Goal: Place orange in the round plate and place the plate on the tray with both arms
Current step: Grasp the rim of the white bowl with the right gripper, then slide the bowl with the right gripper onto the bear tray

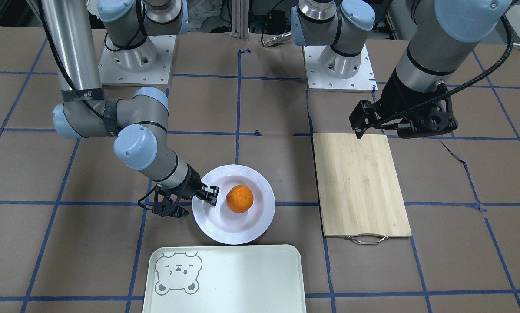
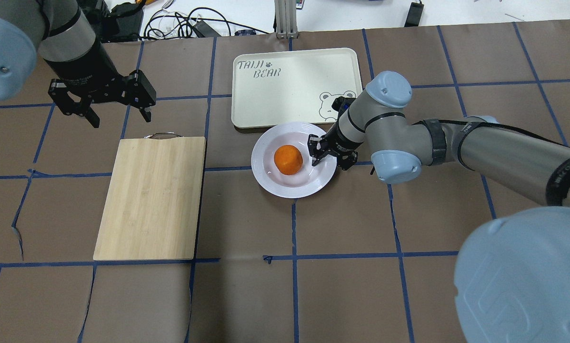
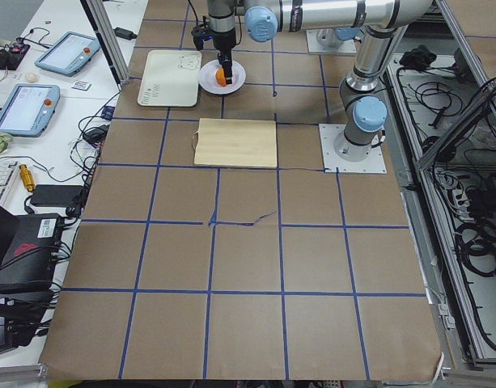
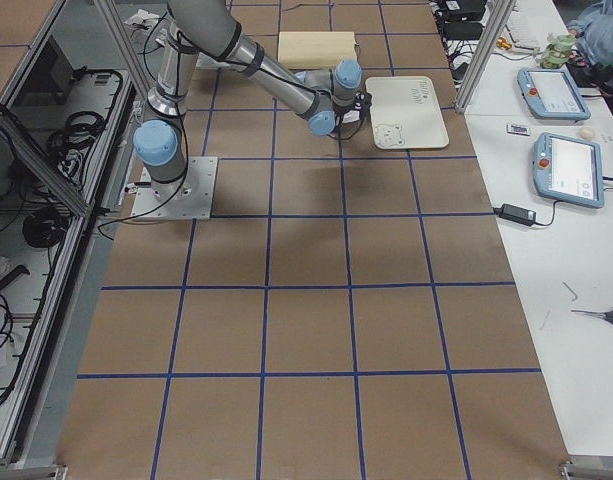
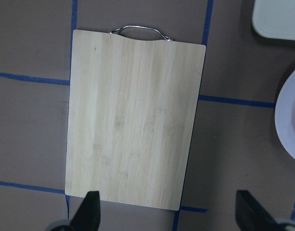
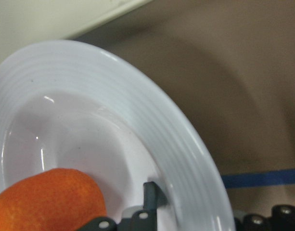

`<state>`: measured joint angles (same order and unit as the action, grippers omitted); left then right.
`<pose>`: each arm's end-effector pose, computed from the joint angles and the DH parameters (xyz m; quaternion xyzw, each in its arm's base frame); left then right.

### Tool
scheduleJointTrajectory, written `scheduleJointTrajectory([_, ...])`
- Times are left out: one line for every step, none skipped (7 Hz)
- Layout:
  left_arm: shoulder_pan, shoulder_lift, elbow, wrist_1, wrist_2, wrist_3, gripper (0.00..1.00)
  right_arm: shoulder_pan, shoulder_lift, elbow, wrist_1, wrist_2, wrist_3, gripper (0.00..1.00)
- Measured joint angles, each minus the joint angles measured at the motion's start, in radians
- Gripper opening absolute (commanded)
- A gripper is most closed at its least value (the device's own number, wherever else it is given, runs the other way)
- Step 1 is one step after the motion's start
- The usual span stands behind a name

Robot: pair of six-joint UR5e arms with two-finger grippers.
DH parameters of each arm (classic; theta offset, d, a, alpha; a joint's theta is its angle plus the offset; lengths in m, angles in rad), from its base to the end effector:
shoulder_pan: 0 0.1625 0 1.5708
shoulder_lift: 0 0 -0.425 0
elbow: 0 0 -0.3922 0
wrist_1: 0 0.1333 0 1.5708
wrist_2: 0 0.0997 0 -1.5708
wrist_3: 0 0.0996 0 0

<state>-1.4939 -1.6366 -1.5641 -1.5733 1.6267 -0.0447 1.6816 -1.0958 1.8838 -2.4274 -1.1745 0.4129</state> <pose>-0.0880 -0.5211 0.4580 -0.0599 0.9973 0.0312 0.0274 0.2345 -0.5542 0.1776 0.1408 0.9697 0.0185 0.1987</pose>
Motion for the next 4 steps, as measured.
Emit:
scheduleJointTrajectory([0.000, 0.000, -0.004, 0.000, 0.001, 0.000, 1.00, -0.002, -0.012, -0.001, 0.000, 0.002, 0.015, 0.00])
scheduleJointTrajectory([0.000, 0.001, -0.012, 0.004, 0.001, 0.000, 1.00, -0.005, -0.023, -0.002, 0.001, 0.002, 0.025, 0.00])
scheduleJointTrajectory([0.000, 0.001, -0.018, 0.010, -0.001, 0.000, 1.00, -0.011, -0.033, -0.005, 0.000, 0.004, 0.027, 0.00])
scheduleJointTrajectory([0.000, 0.001, -0.021, 0.013, -0.001, 0.000, 1.00, -0.019, -0.042, -0.015, -0.001, 0.006, 0.027, 0.00])
